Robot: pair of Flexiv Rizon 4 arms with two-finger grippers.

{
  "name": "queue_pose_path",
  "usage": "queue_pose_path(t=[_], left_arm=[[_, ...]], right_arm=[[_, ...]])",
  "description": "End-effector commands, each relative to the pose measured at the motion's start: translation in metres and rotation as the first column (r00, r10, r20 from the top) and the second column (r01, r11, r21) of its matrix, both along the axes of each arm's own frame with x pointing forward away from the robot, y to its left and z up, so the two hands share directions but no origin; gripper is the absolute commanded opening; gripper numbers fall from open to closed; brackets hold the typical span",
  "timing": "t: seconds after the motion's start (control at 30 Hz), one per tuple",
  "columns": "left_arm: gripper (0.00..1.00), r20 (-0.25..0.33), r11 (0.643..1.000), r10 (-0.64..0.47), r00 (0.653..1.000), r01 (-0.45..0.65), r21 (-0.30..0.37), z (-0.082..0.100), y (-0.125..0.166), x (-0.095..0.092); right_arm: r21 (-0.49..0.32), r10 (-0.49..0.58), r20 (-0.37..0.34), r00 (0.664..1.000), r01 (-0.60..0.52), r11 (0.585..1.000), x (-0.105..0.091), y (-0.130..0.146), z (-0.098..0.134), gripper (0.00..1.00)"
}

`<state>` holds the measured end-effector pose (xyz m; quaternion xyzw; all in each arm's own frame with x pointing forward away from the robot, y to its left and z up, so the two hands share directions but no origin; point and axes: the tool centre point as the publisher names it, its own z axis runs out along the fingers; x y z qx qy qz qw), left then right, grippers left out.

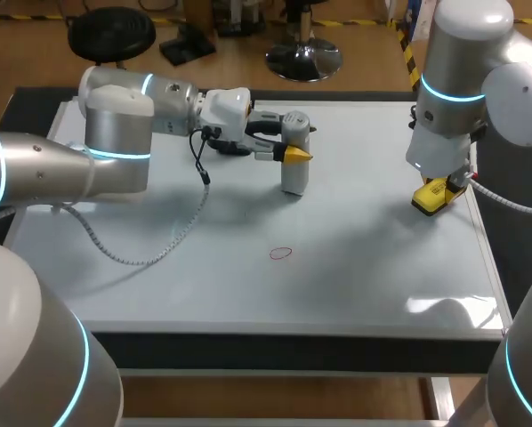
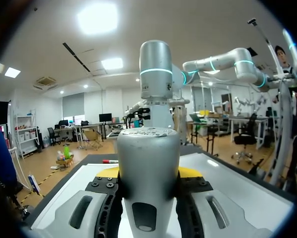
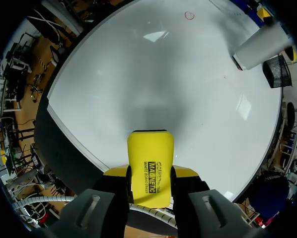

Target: Pick up the inspection probe, press it on each red-marked spot on the whiteboard one by one, put down the probe, pick up the eraser, and wipe off all the red marks.

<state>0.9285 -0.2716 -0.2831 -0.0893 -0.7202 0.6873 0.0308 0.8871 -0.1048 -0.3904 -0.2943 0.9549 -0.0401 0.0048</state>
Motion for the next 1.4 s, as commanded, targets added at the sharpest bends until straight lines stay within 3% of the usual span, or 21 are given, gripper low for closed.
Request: queue_pose_path(t=[0.03, 0.8, 1.4], left_arm=[[0.0, -0.001, 1.0, -0.004, 1.0, 0.004, -0.001, 0.0, 0.0, 0.001], [0.0, 0.02, 0.999, -0.036, 0.999, 0.036, 0.014, 0.008, 0.001, 0.007], [0.0, -0.012, 0.996, -0.084, 0.996, 0.085, 0.024, -0.002, -0.003, 0.009]], right_arm=[[-0.003, 0.001, 0.0, 1.0, -0.001, 1.0, 0.0, 0.0, 0.0, 0.0], [-0.003, 0.001, 0.0, 1.0, -0.001, 1.0, 0.0, 0.0, 0.0, 0.0], [-0.003, 0.001, 0.0, 1.0, -0.001, 1.0, 0.0, 0.0, 0.0, 0.0]])
